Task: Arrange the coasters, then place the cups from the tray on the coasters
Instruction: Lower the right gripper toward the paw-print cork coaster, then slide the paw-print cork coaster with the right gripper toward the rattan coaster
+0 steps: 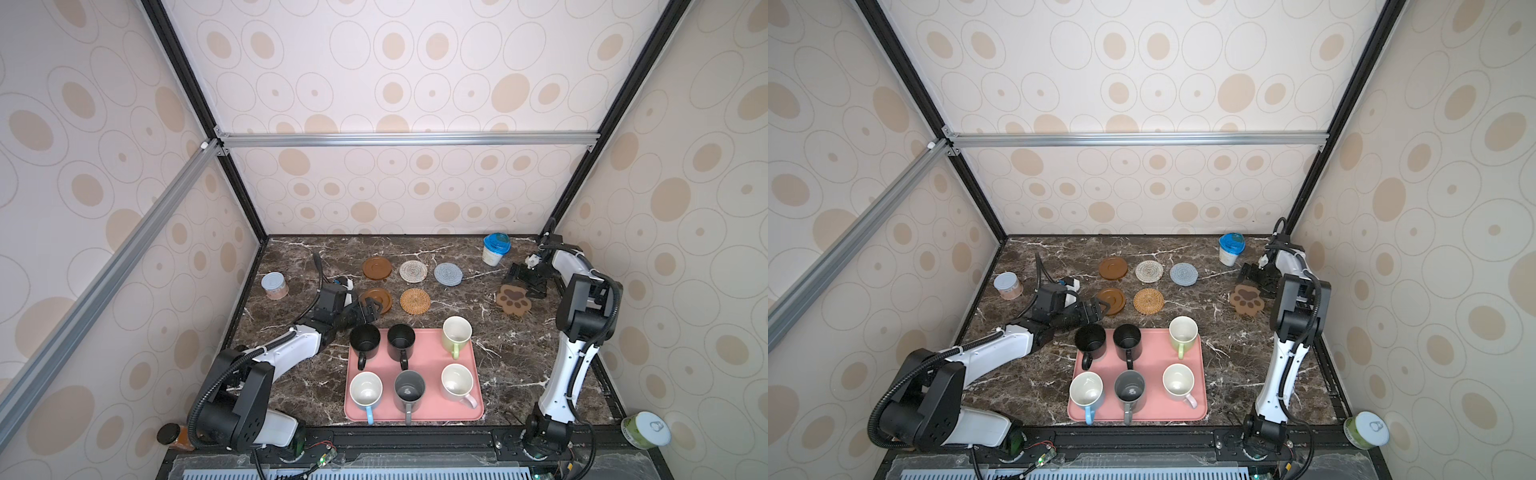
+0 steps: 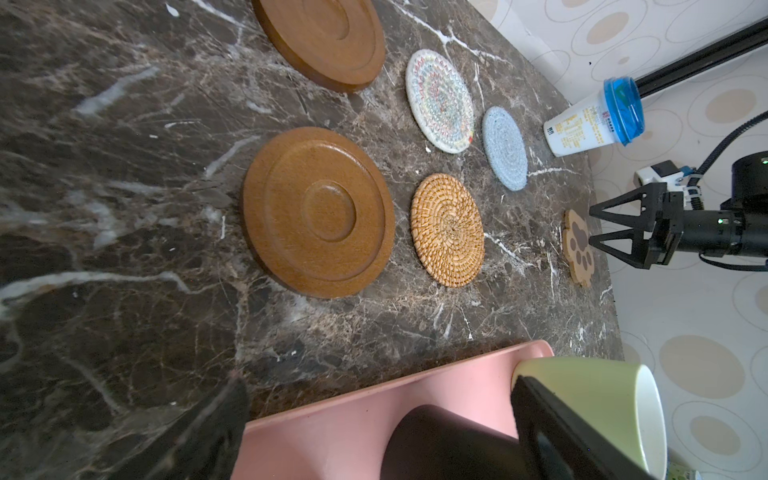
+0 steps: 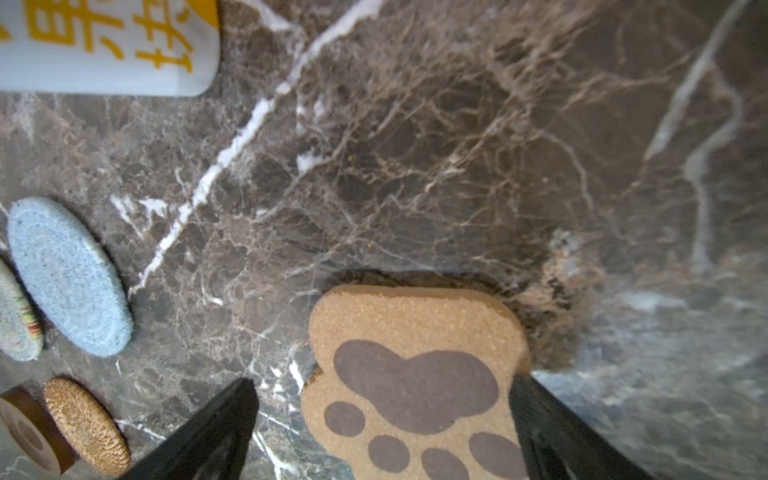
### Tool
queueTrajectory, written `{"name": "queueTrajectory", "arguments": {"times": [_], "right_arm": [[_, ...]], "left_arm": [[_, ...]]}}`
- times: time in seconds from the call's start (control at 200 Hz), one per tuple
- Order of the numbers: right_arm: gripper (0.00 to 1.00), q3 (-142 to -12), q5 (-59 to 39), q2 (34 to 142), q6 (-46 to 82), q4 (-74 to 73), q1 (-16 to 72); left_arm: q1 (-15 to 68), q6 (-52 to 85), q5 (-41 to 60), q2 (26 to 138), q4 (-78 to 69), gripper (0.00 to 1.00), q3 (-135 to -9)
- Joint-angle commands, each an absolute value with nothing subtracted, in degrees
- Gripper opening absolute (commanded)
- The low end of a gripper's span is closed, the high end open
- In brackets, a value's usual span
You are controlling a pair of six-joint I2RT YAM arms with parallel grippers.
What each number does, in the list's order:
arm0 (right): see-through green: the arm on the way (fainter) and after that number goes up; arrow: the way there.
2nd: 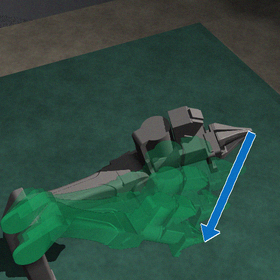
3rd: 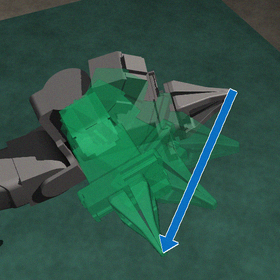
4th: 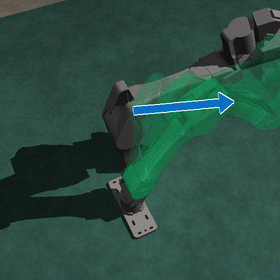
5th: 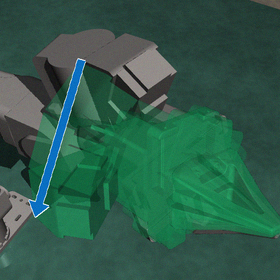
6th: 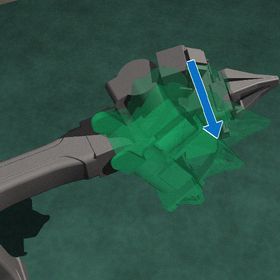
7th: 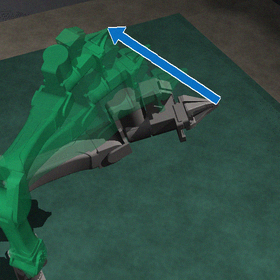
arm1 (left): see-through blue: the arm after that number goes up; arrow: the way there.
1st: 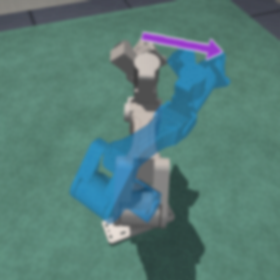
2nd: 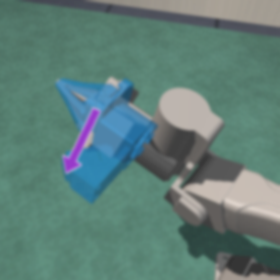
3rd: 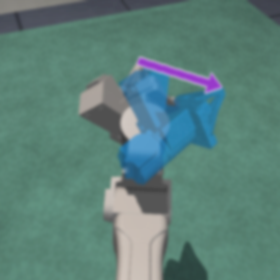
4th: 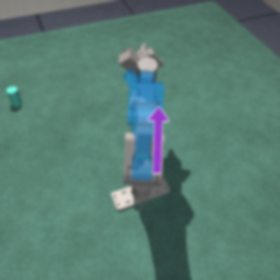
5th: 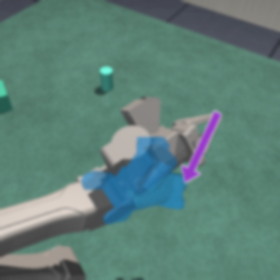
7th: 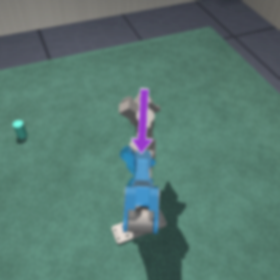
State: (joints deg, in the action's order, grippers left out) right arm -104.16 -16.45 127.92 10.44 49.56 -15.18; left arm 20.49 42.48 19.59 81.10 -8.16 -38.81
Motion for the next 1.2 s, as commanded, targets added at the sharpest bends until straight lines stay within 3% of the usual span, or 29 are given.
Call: {"name": "queueTrajectory", "arguments": {"times": [0.0, 0.715, 1.195], "right_arm": [[0.99, -106.44, -13.85, 126.84, 11.25, 50.93, -15.29], [0.99, -108.03, -16.15, 131.75, 9.43, 55.23, -15.29], [0.99, -98.50, -23.68, 128.06, 12.15, 50.79, -15.12]], "left_arm": [[20.08, 43.06, 19.24, 80.10, -8.44, 1.00, -39.90], [20.16, 43.44, 18.90, 79.52, -9.09, 1.00, -38.52], [20.20, 43.66, 19.42, 79.67, -9.79, 1.00, -38.14]]}}
